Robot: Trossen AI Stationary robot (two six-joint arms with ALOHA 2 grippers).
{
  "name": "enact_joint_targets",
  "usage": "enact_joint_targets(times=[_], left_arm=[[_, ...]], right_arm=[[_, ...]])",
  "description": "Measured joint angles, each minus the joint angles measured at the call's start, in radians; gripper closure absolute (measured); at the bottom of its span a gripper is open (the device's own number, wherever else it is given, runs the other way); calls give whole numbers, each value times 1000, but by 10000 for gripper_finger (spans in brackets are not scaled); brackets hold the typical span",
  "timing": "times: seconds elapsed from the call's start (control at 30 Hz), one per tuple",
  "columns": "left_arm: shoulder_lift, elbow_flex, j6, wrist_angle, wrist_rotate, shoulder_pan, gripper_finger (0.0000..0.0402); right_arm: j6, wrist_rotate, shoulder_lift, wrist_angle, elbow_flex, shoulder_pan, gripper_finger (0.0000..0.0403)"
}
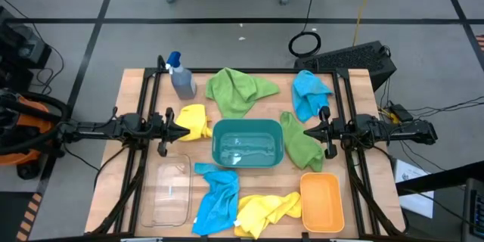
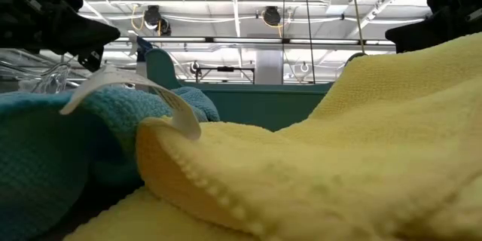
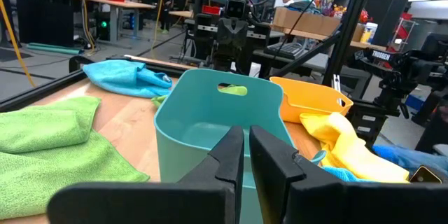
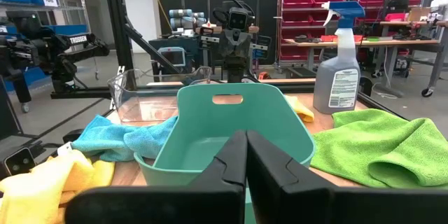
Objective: Sort microfiber towel by color & place in baskets
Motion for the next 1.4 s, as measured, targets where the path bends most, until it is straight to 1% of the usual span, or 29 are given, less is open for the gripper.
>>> enact_joint_targets(times=[0.73,1.0,1.17,1.4], left_arm=[[0,0,0,0,0,0,369],[0,0,0,0,0,0,369],[0,0,0,0,0,0,369],[0,0,2,12,-5,0,369]], right_arm=[[-16,0,0,14,0,0,403],[0,0,0,11,0,0,403],[68,0,0,11,0,0,403],[49,4,2,34,13,0,403]])
